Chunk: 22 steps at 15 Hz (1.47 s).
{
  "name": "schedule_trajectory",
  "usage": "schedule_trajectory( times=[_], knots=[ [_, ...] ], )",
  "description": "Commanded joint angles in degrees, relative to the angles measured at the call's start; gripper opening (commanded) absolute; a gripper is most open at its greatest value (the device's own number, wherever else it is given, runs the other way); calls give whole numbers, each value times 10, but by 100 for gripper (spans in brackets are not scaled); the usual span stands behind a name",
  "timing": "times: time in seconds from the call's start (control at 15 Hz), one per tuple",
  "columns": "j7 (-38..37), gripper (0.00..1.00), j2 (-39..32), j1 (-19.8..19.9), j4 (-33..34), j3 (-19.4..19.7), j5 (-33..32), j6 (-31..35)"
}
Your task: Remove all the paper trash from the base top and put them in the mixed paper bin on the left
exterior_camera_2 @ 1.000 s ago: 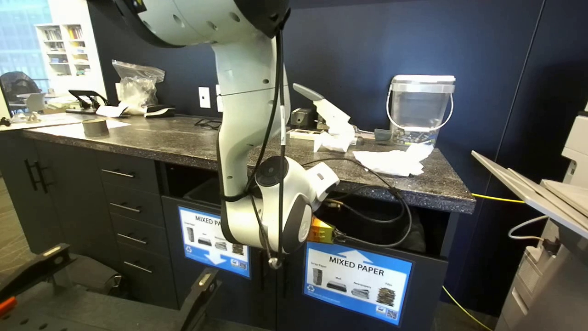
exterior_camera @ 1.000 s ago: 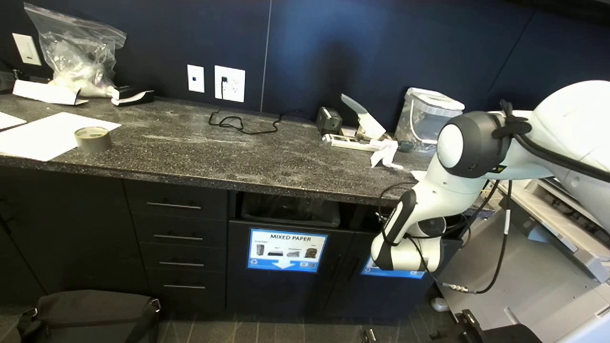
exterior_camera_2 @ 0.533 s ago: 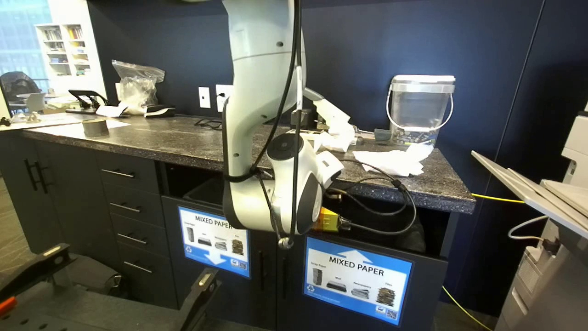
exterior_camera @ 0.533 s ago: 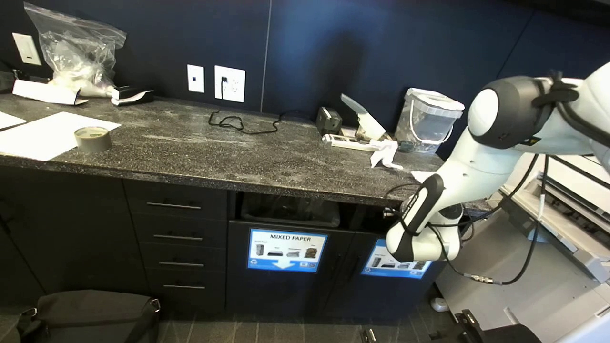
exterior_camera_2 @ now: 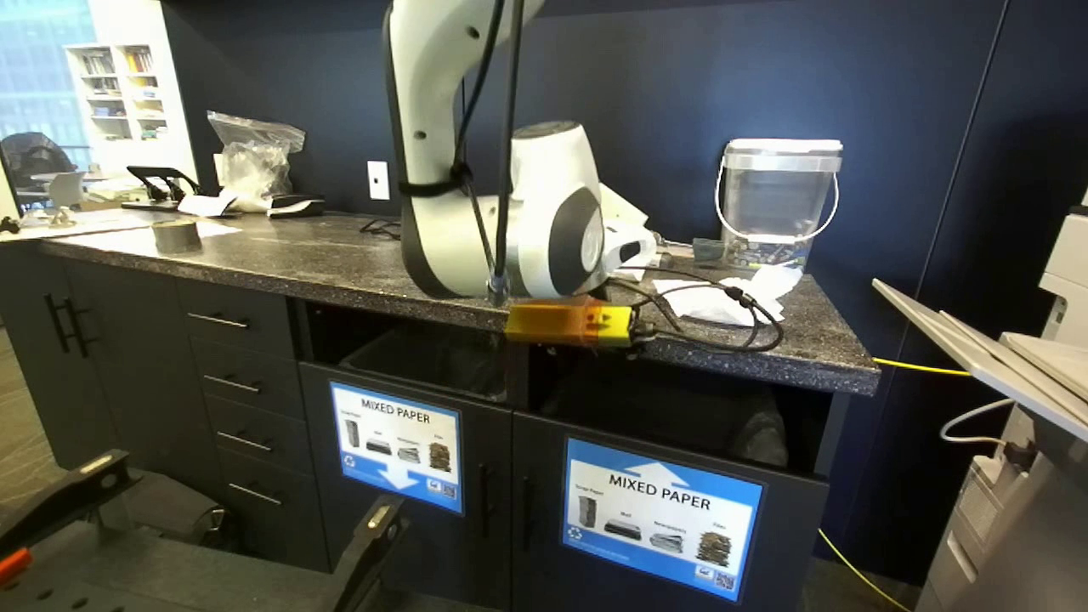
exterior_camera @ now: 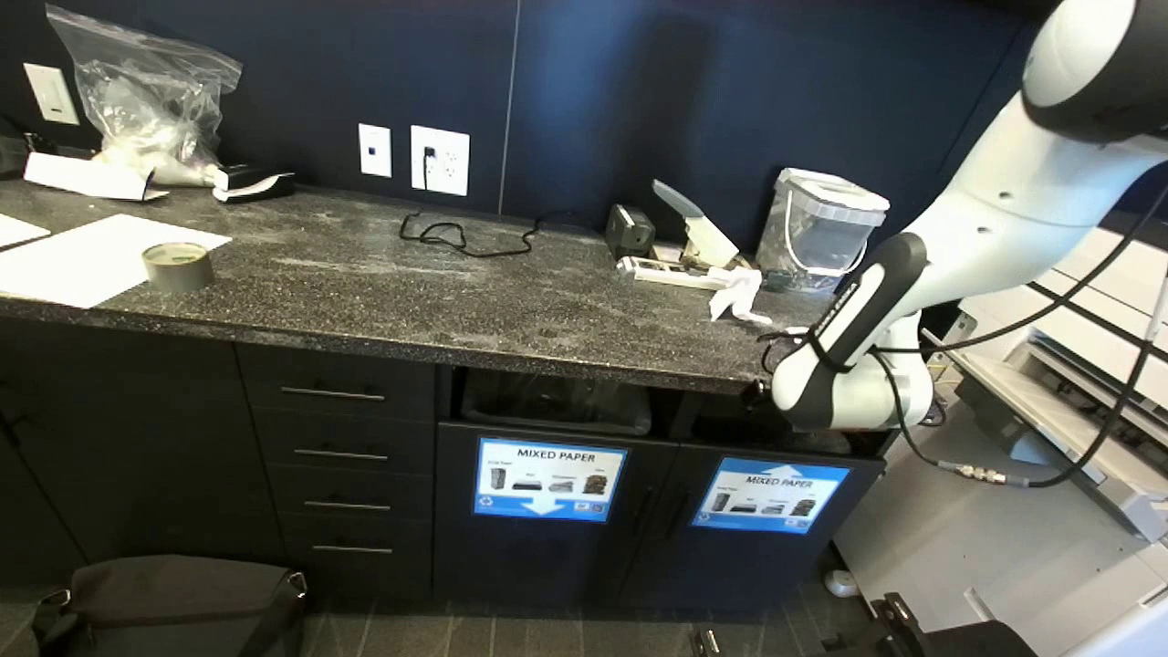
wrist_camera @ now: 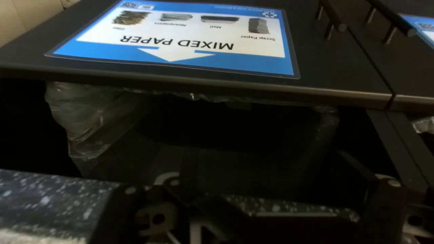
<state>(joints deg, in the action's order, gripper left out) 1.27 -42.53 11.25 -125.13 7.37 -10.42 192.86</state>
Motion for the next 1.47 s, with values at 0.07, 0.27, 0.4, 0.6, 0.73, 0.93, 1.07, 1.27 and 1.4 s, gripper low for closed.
schedule_trajectory(
  times=[0.07,0.27,0.4,0.6,0.73,0.93,1.07,1.27,1.4],
  knots=[
    [28,100,165,16,-53,-16,13,-158],
    [32,100,225,12,-24,-9,32,-252],
    [29,100,242,9,-1,-6,47,-269],
    [24,100,230,11,52,-15,86,-264],
    [19,100,205,10,97,-22,111,-259],
    [-6,100,149,1,172,-26,131,-256],
    [-19,100,110,1,222,-41,153,-260],
    [-40,100,50,-7,298,-48,166,-260],
    [-49,100,15,-10,342,-52,168,-260]
  ],
)
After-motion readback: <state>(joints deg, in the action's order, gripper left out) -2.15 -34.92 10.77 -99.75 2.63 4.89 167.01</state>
